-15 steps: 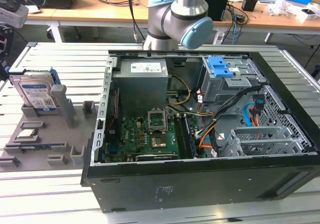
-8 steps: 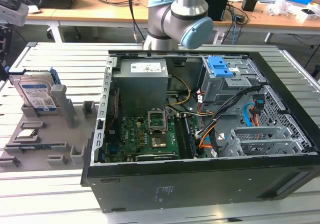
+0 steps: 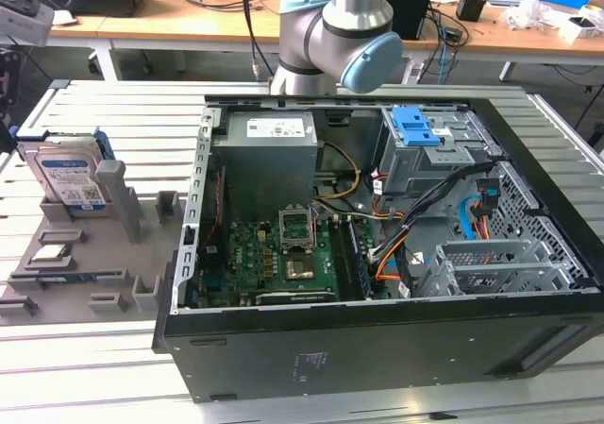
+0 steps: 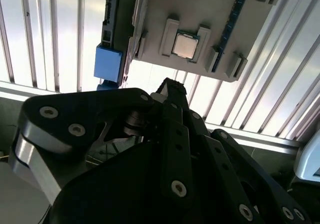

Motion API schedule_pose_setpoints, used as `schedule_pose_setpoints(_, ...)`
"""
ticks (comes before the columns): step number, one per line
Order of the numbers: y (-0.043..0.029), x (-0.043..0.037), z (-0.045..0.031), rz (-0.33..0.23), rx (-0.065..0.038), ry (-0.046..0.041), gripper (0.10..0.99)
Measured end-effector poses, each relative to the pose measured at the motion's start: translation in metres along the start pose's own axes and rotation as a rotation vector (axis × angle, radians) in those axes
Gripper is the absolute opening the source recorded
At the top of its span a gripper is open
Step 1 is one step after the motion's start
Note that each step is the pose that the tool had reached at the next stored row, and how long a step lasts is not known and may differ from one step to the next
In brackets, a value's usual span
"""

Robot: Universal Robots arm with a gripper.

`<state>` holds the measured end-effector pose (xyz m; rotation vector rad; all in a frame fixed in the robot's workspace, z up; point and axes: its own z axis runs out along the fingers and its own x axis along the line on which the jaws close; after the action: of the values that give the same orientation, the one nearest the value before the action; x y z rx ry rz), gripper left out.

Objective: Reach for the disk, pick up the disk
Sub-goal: 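Pick up the disk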

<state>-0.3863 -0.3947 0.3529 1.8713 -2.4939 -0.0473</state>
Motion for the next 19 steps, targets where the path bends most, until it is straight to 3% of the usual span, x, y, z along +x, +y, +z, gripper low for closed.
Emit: schedule_pose_setpoints(19,0.0,0.0,0.0,-0.163,0.0,0.0062,0.106)
